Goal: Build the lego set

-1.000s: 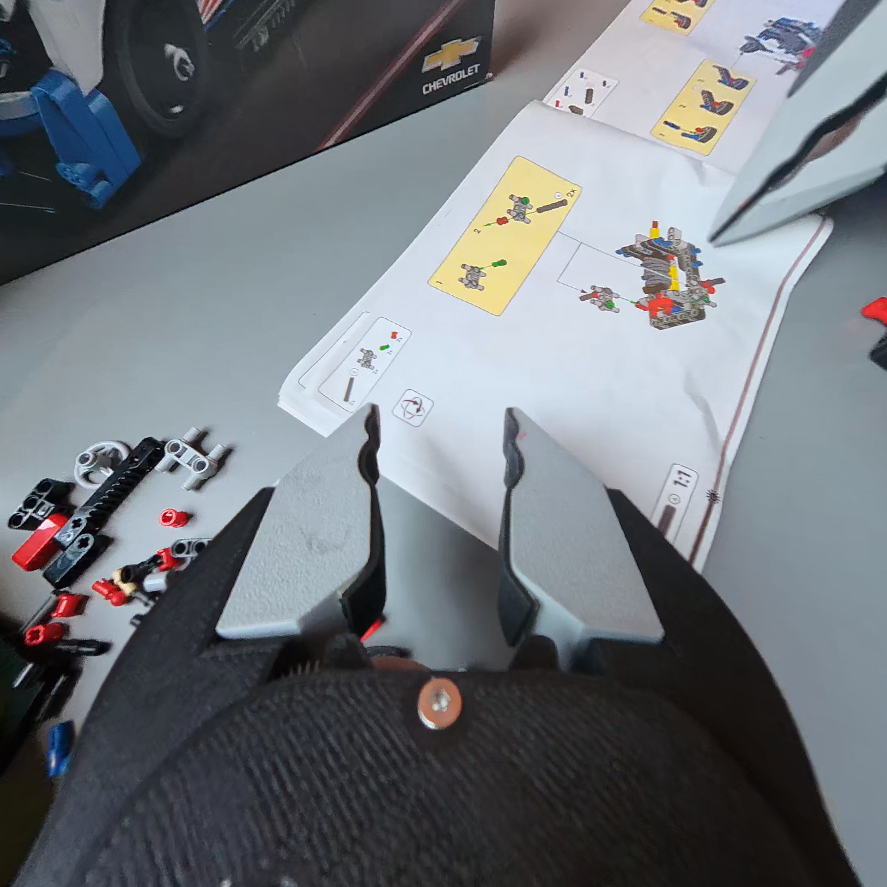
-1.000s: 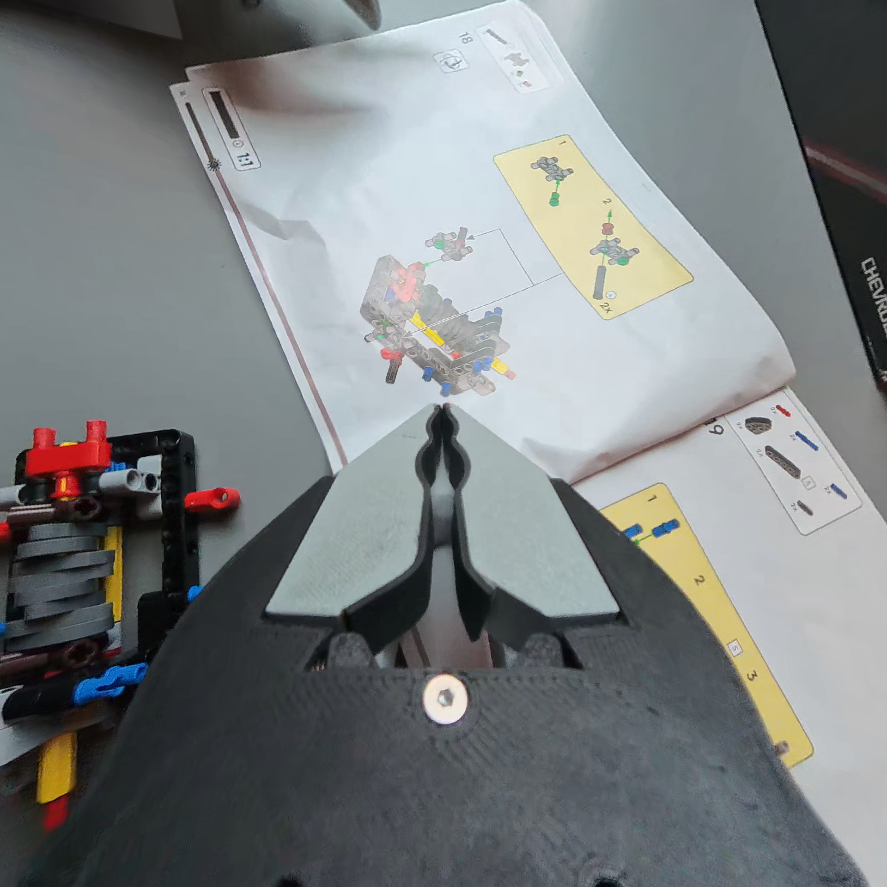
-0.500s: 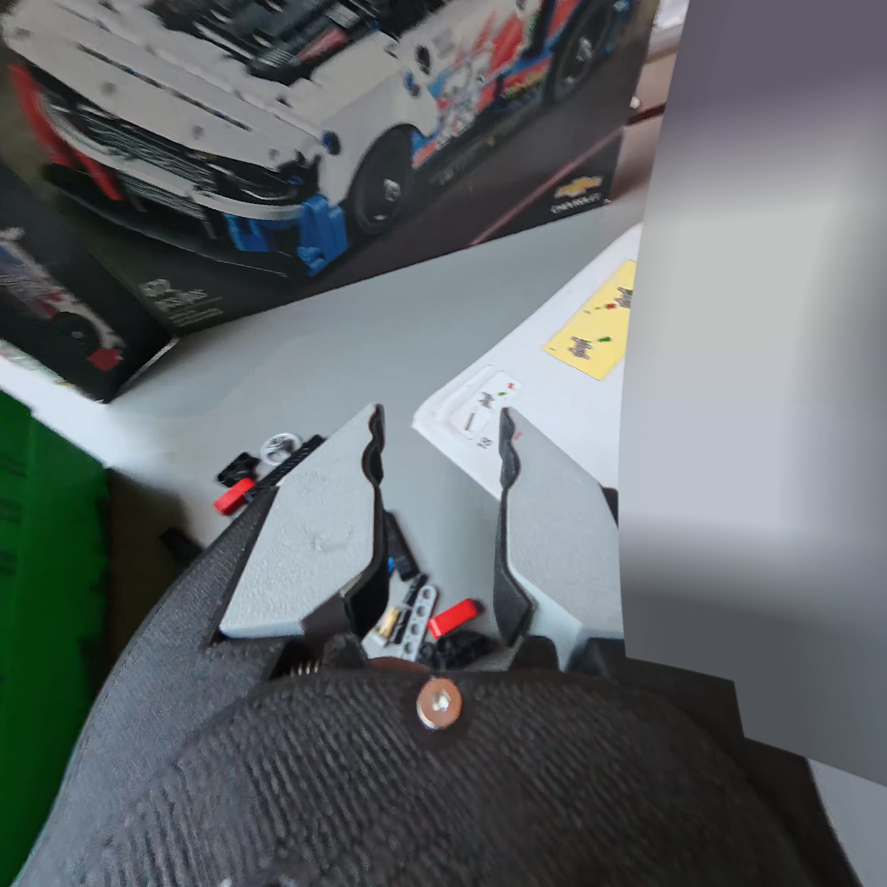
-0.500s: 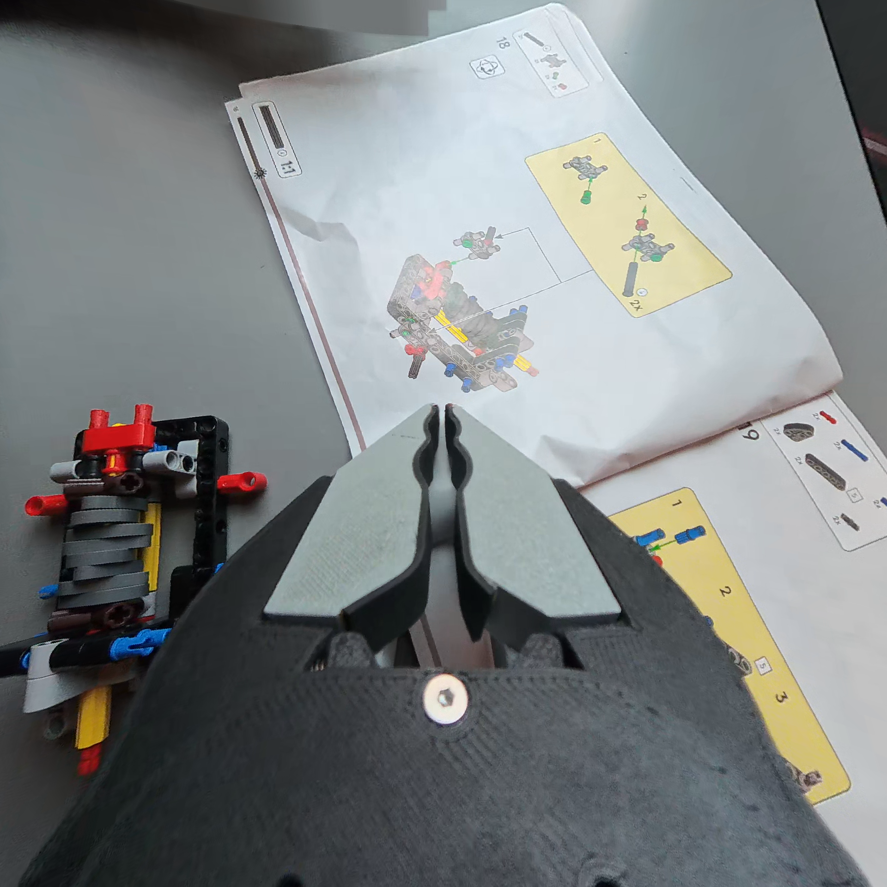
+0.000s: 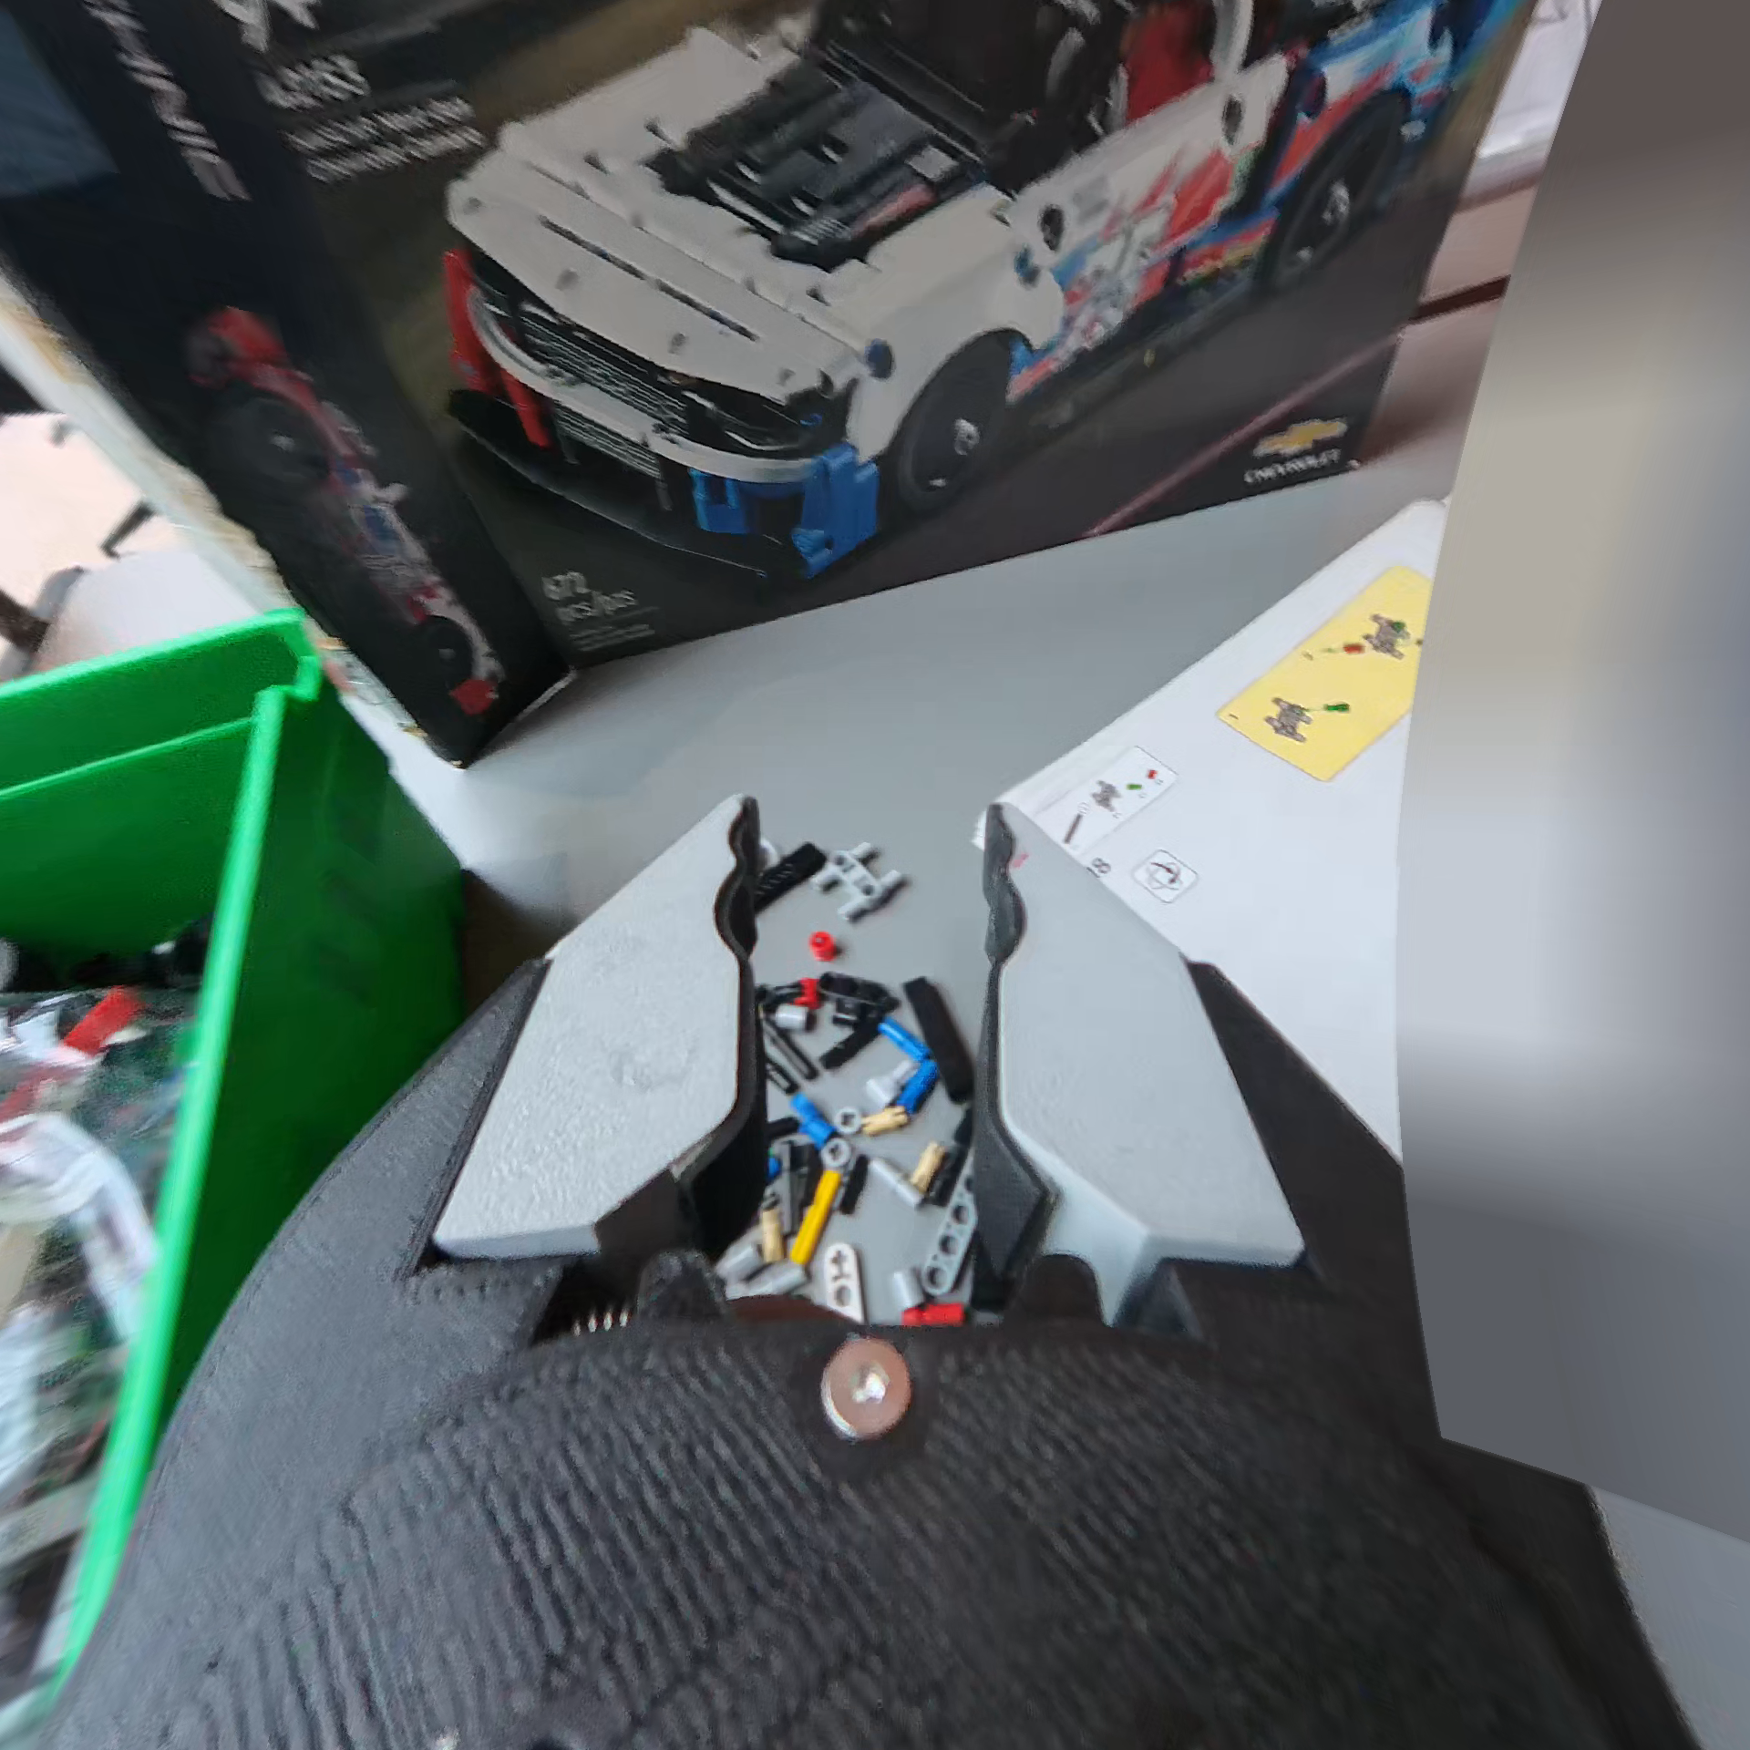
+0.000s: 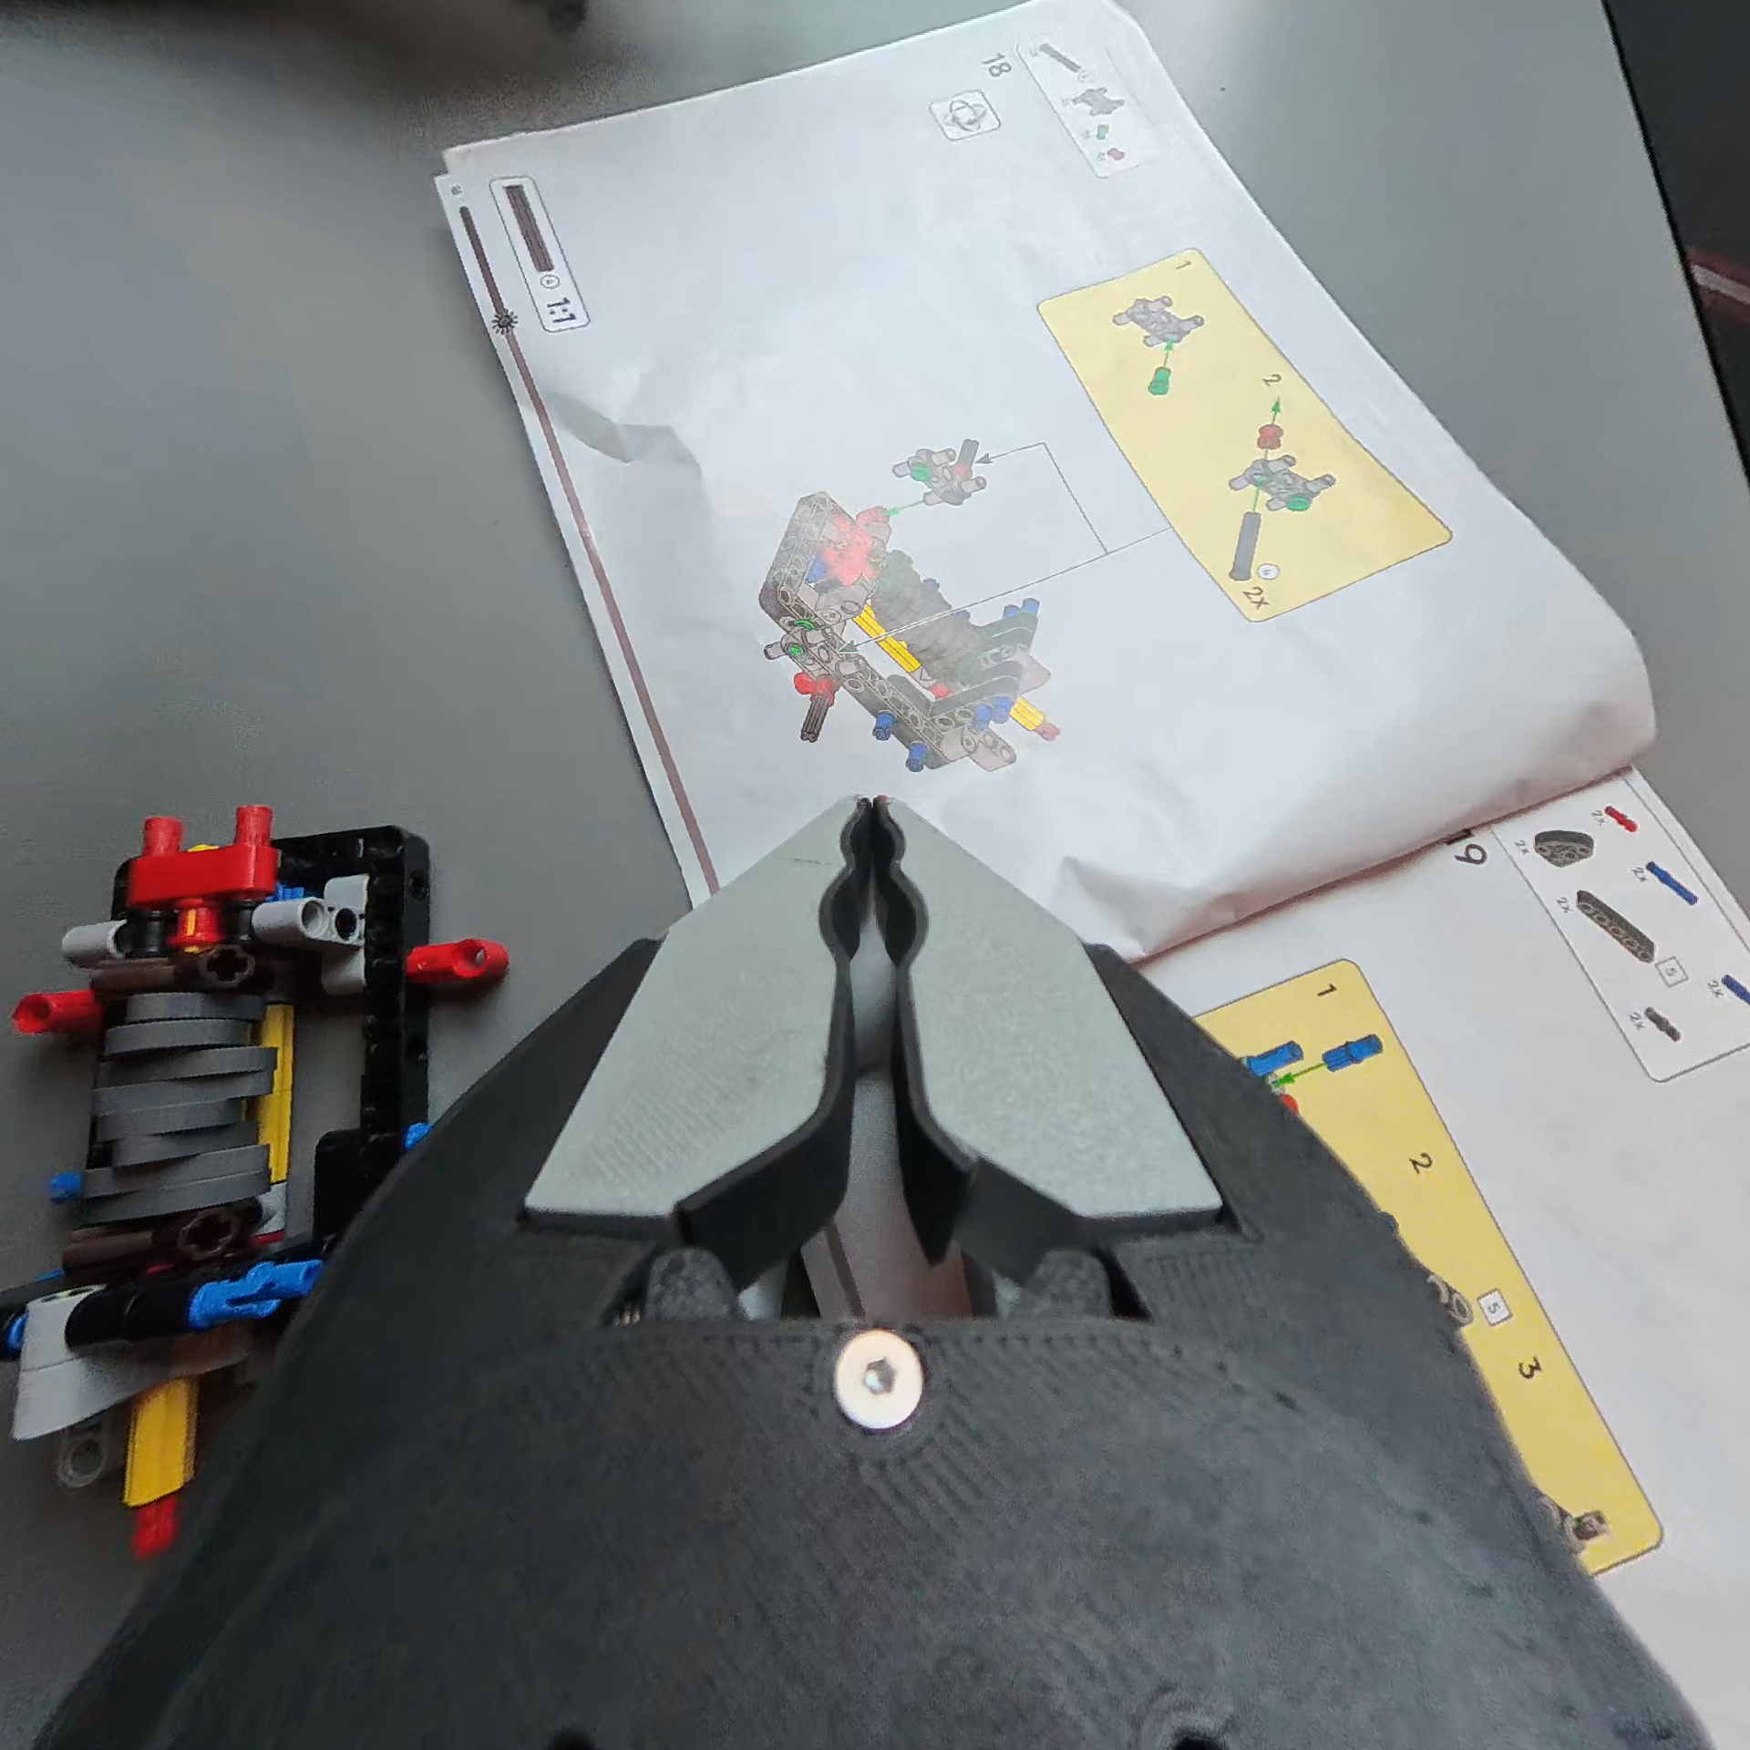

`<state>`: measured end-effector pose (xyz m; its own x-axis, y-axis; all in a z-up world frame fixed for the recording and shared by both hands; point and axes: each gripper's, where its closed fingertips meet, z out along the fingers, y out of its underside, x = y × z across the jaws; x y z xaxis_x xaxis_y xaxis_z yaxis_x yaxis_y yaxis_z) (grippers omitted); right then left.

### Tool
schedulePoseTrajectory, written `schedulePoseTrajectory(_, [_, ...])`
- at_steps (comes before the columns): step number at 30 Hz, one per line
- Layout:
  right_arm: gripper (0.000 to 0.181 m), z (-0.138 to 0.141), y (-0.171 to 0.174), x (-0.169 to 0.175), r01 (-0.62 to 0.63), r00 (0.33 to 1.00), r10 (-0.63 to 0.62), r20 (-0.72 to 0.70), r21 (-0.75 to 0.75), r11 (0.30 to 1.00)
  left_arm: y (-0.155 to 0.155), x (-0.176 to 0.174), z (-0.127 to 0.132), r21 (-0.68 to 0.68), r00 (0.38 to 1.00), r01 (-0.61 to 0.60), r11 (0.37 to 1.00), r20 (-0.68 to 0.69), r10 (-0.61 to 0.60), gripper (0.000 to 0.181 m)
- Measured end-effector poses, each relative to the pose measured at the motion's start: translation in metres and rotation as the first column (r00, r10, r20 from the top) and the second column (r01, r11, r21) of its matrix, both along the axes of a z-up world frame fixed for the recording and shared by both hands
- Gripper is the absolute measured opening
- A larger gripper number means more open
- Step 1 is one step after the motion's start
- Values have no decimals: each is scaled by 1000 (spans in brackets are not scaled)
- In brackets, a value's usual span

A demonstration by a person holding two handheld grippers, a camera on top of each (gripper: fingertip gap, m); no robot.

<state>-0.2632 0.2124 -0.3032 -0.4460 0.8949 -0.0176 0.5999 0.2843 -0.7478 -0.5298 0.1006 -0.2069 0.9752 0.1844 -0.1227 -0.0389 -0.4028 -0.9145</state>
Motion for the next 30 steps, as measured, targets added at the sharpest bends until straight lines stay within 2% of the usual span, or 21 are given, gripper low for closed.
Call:
schedulePoseTrajectory(1, [0, 0, 1, -2, 9, 1000, -9, -3, 10, 1000, -5, -7, 7, 28, 1000, -26, 999, -1, 26, 45])
schedulePoseTrajectory(3, [0, -1, 6, -7, 32, 999, -32, -11, 31, 999, -16, -17, 15, 60, 998, -59, 996, 34, 57, 44])
schedulePoseTrajectory(5, [0, 0, 12, -12, 62, 998, -61, -21, 41, 997, -25, -23, 14, 14, 995, -68, 998, 77, 67, 41])
schedulePoseTrajectory(8, [0, 2, 17, -16, 87, 995, -84, -48, 69, 994, -31, -25, 24, -93, 999, -28, 995, -33, 25, 19])
schedulePoseTrajectory(10, [0, 6, 16, -15, 81, 994, -74, -84, 80, 993, -28, -17, 33, -221, 989, 76, 972, -105, -101, 1])
schedulePoseTrajectory(12, [4, 10, 15, -15, 76, 991, -64, -115, 97, 992, -21, -10, 32, -394, 969, 187, 900, -77, -235, 8])
schedulePoseTrajectory(14, [4, 10, 14, -14, 75, 990, -59, -127, 120, 990, -14, -16, 21, -562, 956, 221, 797, -39, -292, 10])
schedulePoseTrajectory(16, [7, 12, 14, -14, 80, 987, -60, -150, 136, 987, -12, -34, 0, -727, 931, 188, 661, -82, -355, 10])
schedulePoseTrajectory(18, [6, 15, 12, -12, 74, 985, -52, -167, 129, 989, -17, -60, -26, -856, 899, 101, 507, -140, -415, 11])
schedulePoseTrajectory(20, [7, 18, 11, -10, 70, 984, -51, -173, 105, 992, -25, -75, -50, -923, 889, 63, 378, -120, -442, 13])
schedulePoseTrajectory(21, [7, 19, 11, -9, 71, 982, -54, -179, 92, 993, -28, -79, -60, -940, 893, 62, 335, -98, -439, 16])
schedulePoseTrajectory(23, [6, 24, 11, -6, 76, 979, -63, -194, 61, 995, -30, -82, -74, -954, 902, 64, 293, -70, -425, 17])
schedulePoseTrajectory(27, [6, 33, 13, -3, 77, 972, -79, -220, -16, 997, -23, -91, -80, -956, 888, 23, 291, -114, -446, 17])
schedulePoseTrajectory(30, [6, 36, 15, -2, 79, 970, -89, -224, -54, 995, -22, -86, -86, -963, 900, 52, 264, -69, -430, 17])
